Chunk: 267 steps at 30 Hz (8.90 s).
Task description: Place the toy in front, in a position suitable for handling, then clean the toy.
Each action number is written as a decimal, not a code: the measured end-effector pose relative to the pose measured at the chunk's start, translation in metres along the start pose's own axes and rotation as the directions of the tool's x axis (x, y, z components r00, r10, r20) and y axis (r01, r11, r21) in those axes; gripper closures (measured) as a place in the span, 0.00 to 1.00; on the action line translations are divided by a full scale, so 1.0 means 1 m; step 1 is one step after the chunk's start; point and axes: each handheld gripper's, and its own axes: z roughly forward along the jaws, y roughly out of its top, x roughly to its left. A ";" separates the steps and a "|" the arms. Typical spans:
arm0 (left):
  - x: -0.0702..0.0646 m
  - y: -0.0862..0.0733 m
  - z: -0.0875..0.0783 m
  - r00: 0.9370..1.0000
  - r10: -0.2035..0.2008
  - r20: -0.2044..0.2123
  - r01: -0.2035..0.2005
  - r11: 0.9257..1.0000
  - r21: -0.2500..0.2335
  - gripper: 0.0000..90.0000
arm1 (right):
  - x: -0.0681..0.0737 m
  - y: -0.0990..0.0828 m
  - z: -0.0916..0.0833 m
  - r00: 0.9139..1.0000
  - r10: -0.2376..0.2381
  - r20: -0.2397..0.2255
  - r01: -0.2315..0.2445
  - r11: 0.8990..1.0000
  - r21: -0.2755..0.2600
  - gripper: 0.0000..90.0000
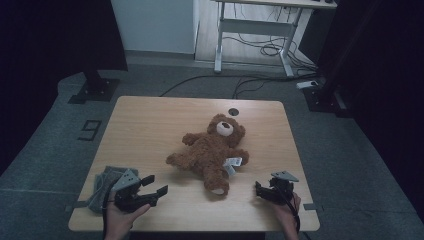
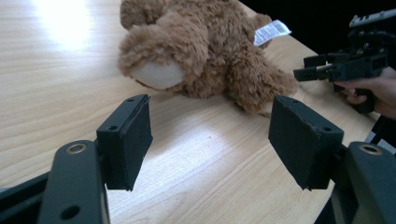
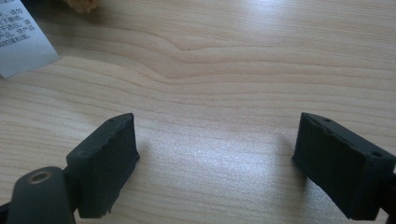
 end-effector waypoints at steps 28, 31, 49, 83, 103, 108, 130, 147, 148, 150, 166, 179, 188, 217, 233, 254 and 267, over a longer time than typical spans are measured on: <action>-0.028 0.002 0.054 0.998 0.044 0.037 -0.048 0.992 0.119 0.33 | -0.010 0.025 -0.003 0.996 -0.050 -0.078 0.038 0.989 -0.146 0.22; -0.030 0.002 0.061 0.998 0.046 0.039 -0.050 0.990 0.129 0.33 | -0.008 0.033 -0.002 0.994 -0.067 -0.088 0.052 0.986 -0.160 0.22; -0.017 0.027 0.076 0.996 0.021 -0.087 -0.014 0.996 0.090 0.27 | 0.016 0.084 0.017 0.964 -0.141 -0.227 0.100 0.978 -0.181 0.23; 0.045 0.043 0.109 0.990 -0.060 -0.130 0.073 0.993 0.097 0.80 | 0.066 0.094 0.063 0.864 -0.349 -0.362 0.305 0.936 -0.173 0.81; 0.056 0.093 0.092 0.987 -0.043 -0.155 0.050 0.998 0.038 0.83 | 0.087 0.098 0.002 0.853 -0.432 -0.292 0.309 0.870 -0.384 0.81; 0.059 0.092 0.095 0.987 -0.045 -0.155 0.053 0.997 0.049 0.84 | 0.093 0.090 -0.005 0.837 -0.455 -0.304 0.325 0.860 -0.393 0.81; 0.070 0.085 0.120 0.986 -0.053 -0.160 0.070 0.993 0.100 0.82 | 0.106 0.055 0.014 0.826 -0.440 -0.353 0.342 0.888 -0.307 0.80; 0.075 0.077 0.095 0.985 -0.058 -0.165 0.078 0.991 0.111 0.44 | 0.109 0.045 0.017 0.809 -0.452 -0.376 0.359 0.886 -0.294 0.72; 0.074 0.078 0.088 0.983 -0.046 -0.176 0.065 0.993 0.101 0.42 | 0.108 0.045 0.017 0.810 -0.447 -0.380 0.351 0.888 -0.297 0.71; 0.072 0.079 0.072 0.983 -0.038 -0.180 0.054 0.995 0.081 0.38 | 0.107 0.046 0.017 0.811 -0.434 -0.391 0.330 0.893 -0.307 0.68; 0.071 0.013 -0.002 0.942 0.001 -0.335 0.037 0.994 0.105 0.33 | 0.101 0.043 0.011 0.820 -0.384 -0.425 0.262 0.911 -0.319 0.55; 0.077 -0.027 -0.015 0.912 -0.024 -0.409 0.099 0.982 0.161 0.27 | 0.097 0.039 0.009 0.817 -0.374 -0.438 0.251 0.916 -0.313 0.54; 0.083 -0.045 -0.010 0.911 -0.001 -0.412 0.104 0.968 0.228 0.28 | 0.095 0.038 0.010 0.821 -0.368 -0.437 0.246 0.918 -0.311 0.54; 0.092 -0.057 -0.013 0.859 0.044 -0.511 0.075 0.975 0.210 0.83 | 0.094 0.036 0.011 0.823 -0.363 -0.437 0.244 0.921 -0.304 0.54; 0.072 -0.041 -0.030 0.931 -0.071 -0.358 0.065 0.997 -0.028 0.86 | 0.083 0.035 0.005 0.821 -0.328 -0.467 0.203 0.933 -0.299 0.50; 0.030 -0.007 -0.021 0.976 -0.005 -0.216 -0.014 0.996 -0.087 0.86 | 0.081 0.037 0.003 0.818 -0.337 -0.465 0.211 0.930 -0.302 0.73; -0.006 0.020 0.014 0.987 0.095 -0.130 -0.103 0.993 -0.060 0.86 | 0.081 0.039 0.003 0.819 -0.337 -0.464 0.209 0.929 -0.305 0.73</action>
